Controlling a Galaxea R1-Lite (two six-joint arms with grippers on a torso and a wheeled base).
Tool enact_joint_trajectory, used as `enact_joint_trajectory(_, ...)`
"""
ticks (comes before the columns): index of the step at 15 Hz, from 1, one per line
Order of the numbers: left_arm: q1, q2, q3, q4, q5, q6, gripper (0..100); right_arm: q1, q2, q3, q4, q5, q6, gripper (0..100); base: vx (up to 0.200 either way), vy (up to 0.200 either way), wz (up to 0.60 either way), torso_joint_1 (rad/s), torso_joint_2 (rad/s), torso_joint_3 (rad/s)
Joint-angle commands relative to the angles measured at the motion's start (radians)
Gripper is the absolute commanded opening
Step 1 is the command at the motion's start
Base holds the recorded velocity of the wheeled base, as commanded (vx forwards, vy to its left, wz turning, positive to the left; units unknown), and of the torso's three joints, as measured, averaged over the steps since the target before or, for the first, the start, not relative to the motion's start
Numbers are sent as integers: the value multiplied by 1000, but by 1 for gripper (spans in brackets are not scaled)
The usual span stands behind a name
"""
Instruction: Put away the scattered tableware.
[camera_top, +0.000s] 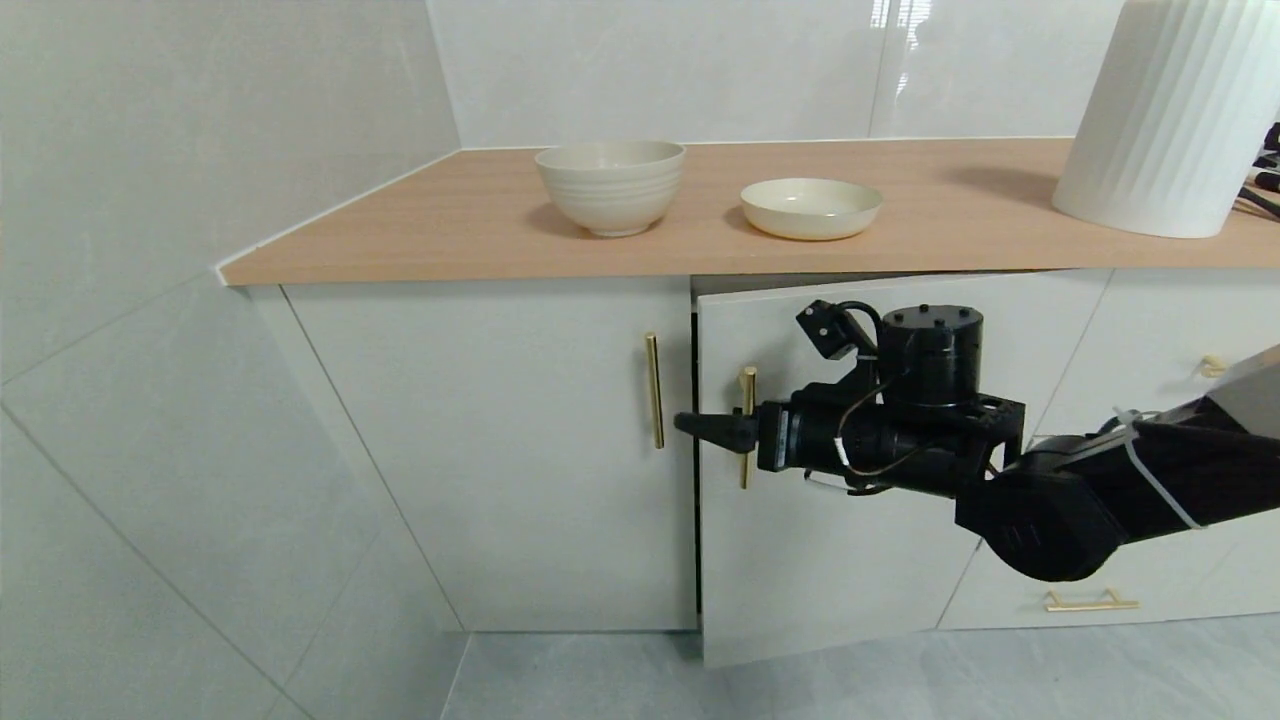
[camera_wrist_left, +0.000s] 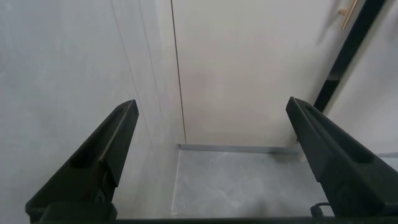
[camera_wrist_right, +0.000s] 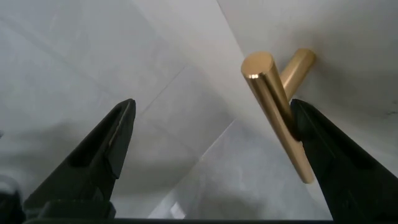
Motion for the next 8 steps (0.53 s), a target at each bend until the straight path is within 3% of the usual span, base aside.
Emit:
enact_joint_trajectory(1, 0, 2, 0, 0, 0, 0, 100, -2, -78, 121, -31, 63, -5, 100, 0, 0, 0, 0, 0, 0)
enact_joint_trajectory(2, 0, 2, 0, 0, 0, 0, 100, -2, -86, 153, -62, 86, -5, 100, 0, 0, 0, 0, 0, 0)
enact_joint_trajectory(5, 0, 2, 0, 0, 0, 0, 100, -2, -95, 309, -329, 135, 1, 100, 0, 0, 0, 0, 0, 0)
enact_joint_trajectory(8, 0, 2, 0, 0, 0, 0, 100, -3, -136, 365, -349, 153, 3, 100, 0, 0, 0, 0, 0, 0)
